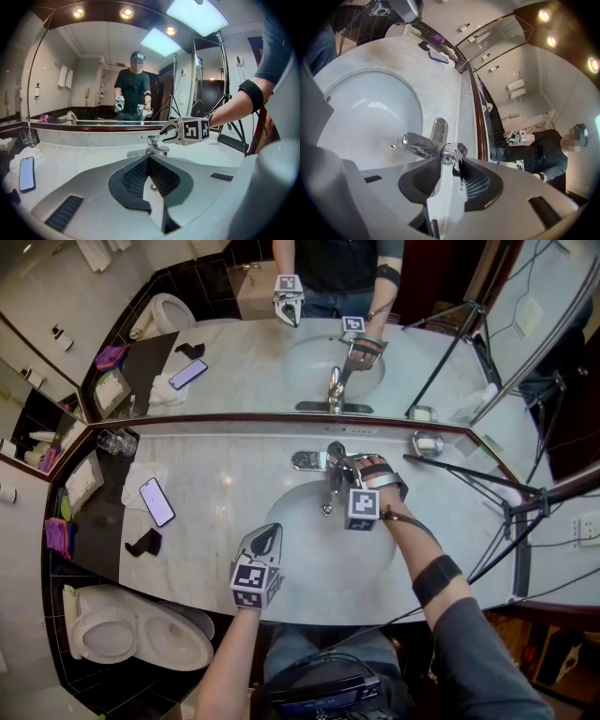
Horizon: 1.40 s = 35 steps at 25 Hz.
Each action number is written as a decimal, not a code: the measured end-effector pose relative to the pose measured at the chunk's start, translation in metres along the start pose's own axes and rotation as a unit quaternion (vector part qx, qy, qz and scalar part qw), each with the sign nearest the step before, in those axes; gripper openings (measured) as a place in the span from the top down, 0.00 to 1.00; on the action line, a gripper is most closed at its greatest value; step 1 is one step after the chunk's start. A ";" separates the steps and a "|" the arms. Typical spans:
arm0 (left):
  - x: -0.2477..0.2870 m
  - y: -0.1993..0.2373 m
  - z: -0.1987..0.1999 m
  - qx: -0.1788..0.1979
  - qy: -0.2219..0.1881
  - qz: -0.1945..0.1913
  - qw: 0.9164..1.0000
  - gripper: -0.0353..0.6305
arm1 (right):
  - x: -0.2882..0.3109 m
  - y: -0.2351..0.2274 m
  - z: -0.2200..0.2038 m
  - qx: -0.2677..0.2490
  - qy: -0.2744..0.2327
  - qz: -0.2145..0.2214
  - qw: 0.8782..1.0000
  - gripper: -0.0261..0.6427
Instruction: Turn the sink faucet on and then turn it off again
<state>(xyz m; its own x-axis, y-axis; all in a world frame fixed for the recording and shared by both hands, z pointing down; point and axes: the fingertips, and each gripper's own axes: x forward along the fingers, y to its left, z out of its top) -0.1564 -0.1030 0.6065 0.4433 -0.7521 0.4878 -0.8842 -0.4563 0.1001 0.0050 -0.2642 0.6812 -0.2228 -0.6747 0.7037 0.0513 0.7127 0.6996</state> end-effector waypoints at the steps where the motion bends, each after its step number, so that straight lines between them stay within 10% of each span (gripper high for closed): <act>1: 0.000 0.001 0.001 0.000 -0.001 0.001 1.000 0.94 | 0.000 0.001 0.000 0.001 0.001 0.000 1.000 0.75; 35: -0.001 -0.007 -0.004 -0.002 0.004 0.002 1.000 0.94 | -0.004 0.022 -0.005 0.027 0.010 -0.016 0.999 0.81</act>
<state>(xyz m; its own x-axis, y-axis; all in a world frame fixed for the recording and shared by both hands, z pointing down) -0.1516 -0.0968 0.6088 0.4390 -0.7500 0.4947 -0.8862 -0.4521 0.1010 0.0119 -0.2466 0.6944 -0.2038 -0.7004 0.6840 -0.0087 0.6999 0.7142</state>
